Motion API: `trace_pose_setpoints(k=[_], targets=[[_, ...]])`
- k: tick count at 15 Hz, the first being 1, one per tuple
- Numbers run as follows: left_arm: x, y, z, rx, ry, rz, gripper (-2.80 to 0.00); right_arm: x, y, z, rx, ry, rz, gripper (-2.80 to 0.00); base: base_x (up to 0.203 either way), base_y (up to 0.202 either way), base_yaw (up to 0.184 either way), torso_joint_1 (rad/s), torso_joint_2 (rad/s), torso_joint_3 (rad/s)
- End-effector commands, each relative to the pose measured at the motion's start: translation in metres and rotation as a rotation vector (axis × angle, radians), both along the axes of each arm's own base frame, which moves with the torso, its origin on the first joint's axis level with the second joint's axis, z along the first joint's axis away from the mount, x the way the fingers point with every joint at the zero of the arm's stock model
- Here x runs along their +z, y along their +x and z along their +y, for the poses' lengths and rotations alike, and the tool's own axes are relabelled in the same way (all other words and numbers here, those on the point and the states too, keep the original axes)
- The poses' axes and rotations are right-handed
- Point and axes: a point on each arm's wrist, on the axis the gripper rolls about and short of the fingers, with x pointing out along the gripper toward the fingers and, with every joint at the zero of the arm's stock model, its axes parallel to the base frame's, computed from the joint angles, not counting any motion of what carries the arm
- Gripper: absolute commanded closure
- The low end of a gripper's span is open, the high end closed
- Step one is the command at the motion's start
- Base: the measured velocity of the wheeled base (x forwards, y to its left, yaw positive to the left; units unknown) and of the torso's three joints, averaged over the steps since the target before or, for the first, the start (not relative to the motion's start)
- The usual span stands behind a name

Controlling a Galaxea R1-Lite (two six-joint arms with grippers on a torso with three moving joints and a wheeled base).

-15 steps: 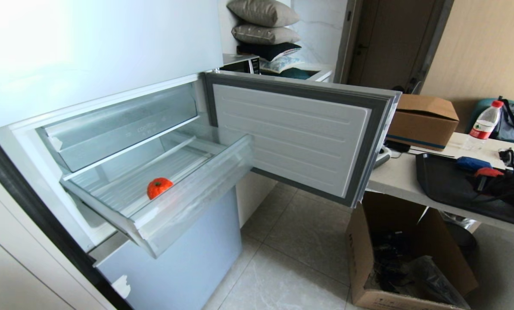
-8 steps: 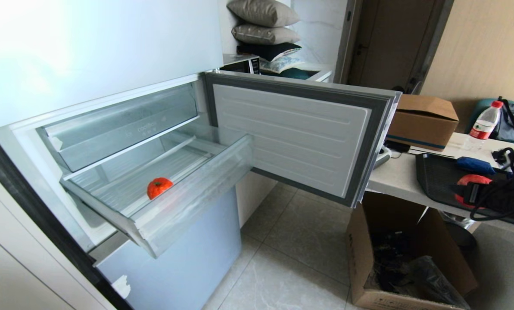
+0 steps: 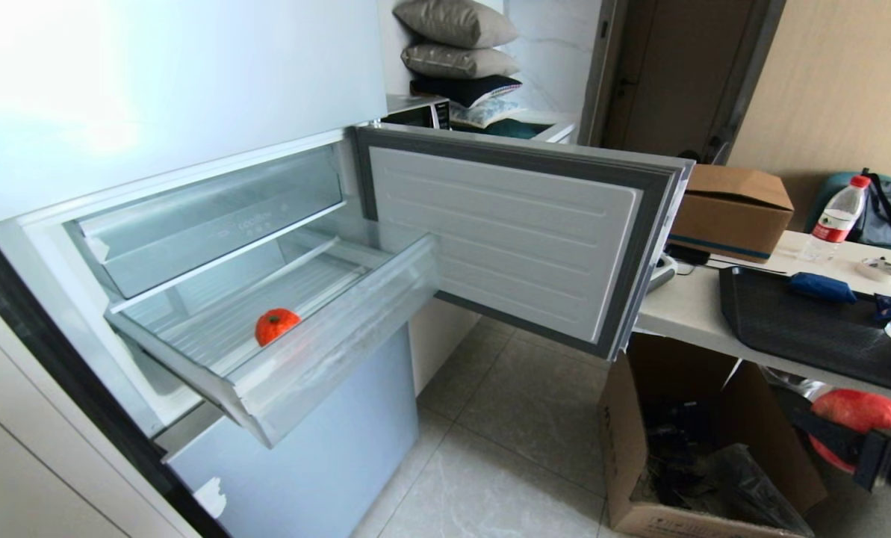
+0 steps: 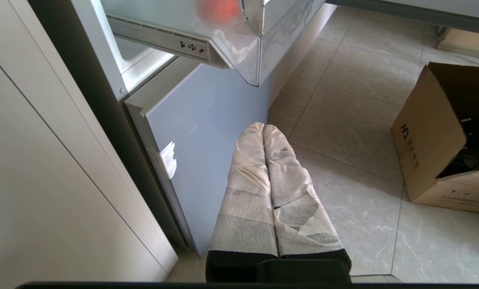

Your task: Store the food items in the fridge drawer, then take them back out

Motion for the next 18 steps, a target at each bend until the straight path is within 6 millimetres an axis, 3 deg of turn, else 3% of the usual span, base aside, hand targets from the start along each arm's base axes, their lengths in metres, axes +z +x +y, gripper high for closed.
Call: trace_pose_setpoints(k=[1,7,13,18], targets=[[0.0,0.0,0.0,0.001,0.001,0.001,0.0,-0.002,-0.034,0.011,0.035,-0.015,-0.081,0.0,0.0,0.0,0.0,0.0,0.0,0.0],[0.0,0.0,0.0,0.001,0.001,0.001,0.0,-0.013,-0.084,0.028,0.159,0.003,-0.132,0.0,0.0,0.0,0.0,0.0,0.0,0.0],[0.0,0.0,0.0,0.0,0.0,0.001,0.0,-0.03,-0.133,0.028,0.144,-0.055,-0.237,0.0,0.0,0.0,0.0,0.0,0.0,0.0],[0.0,0.0,0.0,0.001,0.0,0.001,0.0,-0.054,-0.15,0.026,0.054,-0.142,-0.168,0.0,0.0,0.0,0.0,0.0,0.0,0.0]])
